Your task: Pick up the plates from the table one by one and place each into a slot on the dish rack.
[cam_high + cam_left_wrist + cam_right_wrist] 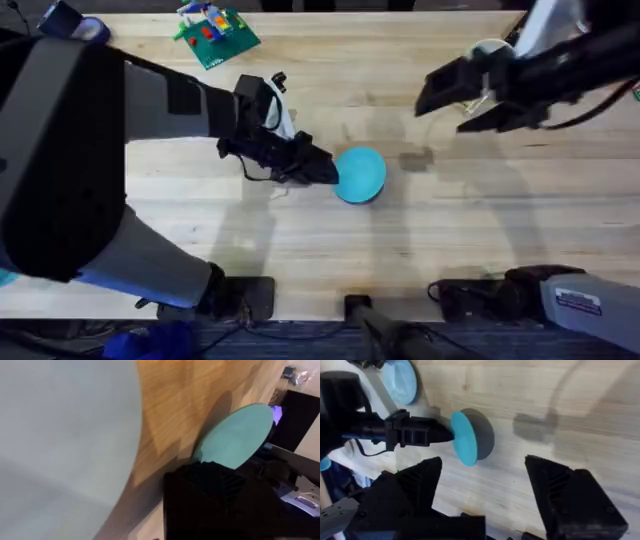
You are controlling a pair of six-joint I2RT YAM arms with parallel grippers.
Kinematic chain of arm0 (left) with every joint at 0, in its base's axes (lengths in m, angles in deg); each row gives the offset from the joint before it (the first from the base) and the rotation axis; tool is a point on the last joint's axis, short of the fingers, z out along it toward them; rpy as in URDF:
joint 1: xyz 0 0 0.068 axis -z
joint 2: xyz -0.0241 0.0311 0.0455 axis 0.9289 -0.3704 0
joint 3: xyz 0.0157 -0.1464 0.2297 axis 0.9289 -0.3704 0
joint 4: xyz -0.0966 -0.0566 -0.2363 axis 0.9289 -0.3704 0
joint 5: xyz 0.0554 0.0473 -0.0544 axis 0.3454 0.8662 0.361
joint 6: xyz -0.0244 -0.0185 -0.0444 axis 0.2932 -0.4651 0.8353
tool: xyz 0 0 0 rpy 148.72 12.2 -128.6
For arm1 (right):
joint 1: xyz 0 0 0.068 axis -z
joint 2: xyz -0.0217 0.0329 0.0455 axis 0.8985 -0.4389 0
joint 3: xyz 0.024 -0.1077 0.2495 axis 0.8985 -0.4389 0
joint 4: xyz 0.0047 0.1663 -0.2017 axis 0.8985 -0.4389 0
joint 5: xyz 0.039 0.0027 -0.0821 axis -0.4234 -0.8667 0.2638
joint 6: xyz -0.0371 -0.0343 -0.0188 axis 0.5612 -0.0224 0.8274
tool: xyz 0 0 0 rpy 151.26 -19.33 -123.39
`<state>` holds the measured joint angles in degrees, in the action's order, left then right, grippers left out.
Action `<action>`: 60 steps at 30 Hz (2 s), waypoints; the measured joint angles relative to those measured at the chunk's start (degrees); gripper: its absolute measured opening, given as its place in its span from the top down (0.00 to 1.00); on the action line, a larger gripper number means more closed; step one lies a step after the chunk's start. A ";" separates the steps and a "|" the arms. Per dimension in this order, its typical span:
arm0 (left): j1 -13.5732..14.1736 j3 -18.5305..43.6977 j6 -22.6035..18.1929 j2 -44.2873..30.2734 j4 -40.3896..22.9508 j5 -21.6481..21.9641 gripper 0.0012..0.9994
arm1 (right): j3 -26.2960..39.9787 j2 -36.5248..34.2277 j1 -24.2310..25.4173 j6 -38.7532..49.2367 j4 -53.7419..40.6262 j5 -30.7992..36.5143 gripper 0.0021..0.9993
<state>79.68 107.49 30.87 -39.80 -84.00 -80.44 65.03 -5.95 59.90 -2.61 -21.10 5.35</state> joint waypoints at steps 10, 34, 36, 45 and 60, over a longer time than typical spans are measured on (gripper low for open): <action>0.00 0.00 0.00 0.00 0.00 0.00 0.96 | -12.60 0.00 -9.08 -8.39 12.83 -0.98 0.01; 0.00 0.00 0.00 0.00 0.02 0.00 0.96 | -21.99 -5.39 -16.56 -20.61 30.68 -1.22 0.01; 0.00 0.00 0.00 0.00 0.04 0.00 0.96 | -21.99 -6.61 -16.87 -20.69 31.75 -1.24 0.01; 0.00 0.00 0.00 0.00 0.04 0.00 0.96 | -22.02 -8.92 -18.44 -21.71 34.00 -1.24 0.05; 0.00 0.00 0.00 0.00 0.04 0.00 0.96 | -22.02 -8.92 -18.55 -22.16 34.06 -1.26 0.62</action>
<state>79.68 107.49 30.87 -39.80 -83.96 -80.44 43.01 -14.87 41.35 -24.77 12.96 4.09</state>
